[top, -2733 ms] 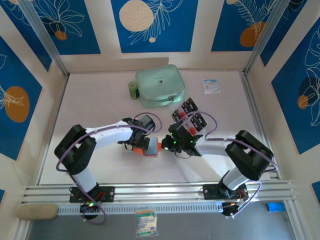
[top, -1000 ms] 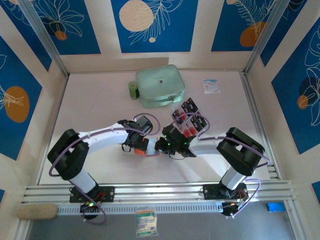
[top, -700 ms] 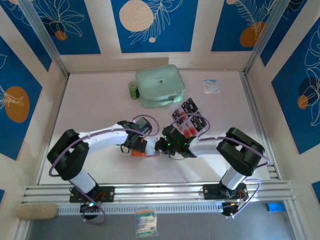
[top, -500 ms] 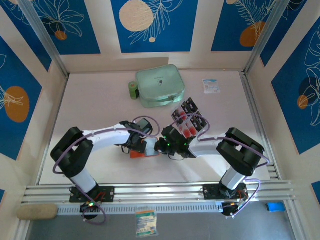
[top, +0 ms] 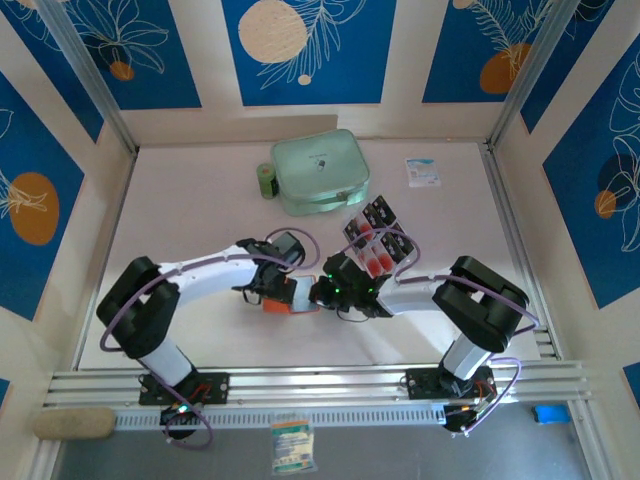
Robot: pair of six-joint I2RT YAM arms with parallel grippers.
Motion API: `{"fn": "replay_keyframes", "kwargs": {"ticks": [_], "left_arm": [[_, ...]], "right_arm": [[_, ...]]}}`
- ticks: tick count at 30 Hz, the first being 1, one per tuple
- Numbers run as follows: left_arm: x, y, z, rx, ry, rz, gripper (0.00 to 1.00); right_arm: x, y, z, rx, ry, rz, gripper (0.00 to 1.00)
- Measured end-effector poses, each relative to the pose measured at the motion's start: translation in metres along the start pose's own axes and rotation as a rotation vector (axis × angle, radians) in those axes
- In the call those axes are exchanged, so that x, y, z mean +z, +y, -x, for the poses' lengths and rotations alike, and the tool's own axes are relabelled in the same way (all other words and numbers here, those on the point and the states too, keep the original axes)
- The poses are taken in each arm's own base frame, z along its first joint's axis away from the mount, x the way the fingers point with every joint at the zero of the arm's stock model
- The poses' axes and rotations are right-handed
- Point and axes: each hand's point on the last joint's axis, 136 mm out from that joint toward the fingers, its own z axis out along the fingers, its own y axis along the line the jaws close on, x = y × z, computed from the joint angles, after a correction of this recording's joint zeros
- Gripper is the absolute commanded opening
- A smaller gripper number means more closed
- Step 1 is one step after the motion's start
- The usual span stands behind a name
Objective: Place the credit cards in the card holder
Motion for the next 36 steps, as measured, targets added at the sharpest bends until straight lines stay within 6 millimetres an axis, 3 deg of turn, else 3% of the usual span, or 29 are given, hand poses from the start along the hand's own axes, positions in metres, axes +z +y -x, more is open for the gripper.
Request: {"fn": "replay_keyframes", "kwargs": {"ticks": [6,11,18,22,34,36], "left_arm": [[-0.057,-0.038,0.039,-0.097,-0.142,-0.252,1.00],[-0.083,-0.065,0.051,-0.207,-0.193,-0.455,1.00],[-0.055,-0.087,0.024,-0.366,-0.128,-0.591,1.00],[-0.042,-0.089,0.014,-0.437,-0.118,-0.638,1.00],[-0.044,-0.073,0.007,-0.487,-0.207,-0.664,1.00],[-0.032,-0.060,0.004,-0.511,-0.212,-0.616,1.00]], "right_arm": [[0.000,0.001,-0.001,0.006,-0.002,0.001,0.00],[0.000,0.001,-0.001,0.009,-0.004,0.001,0.00],[0.000,0.001,-0.003,0.009,-0.004,0.003,0.00],[0.000,0.001,-0.003,0.012,-0.005,0.004,0.00],[0.001,0.002,-0.007,0.007,-0.008,0.012,0.00],[-0.001,0.001,-0.007,0.014,-0.013,0.012,0.00]]}}
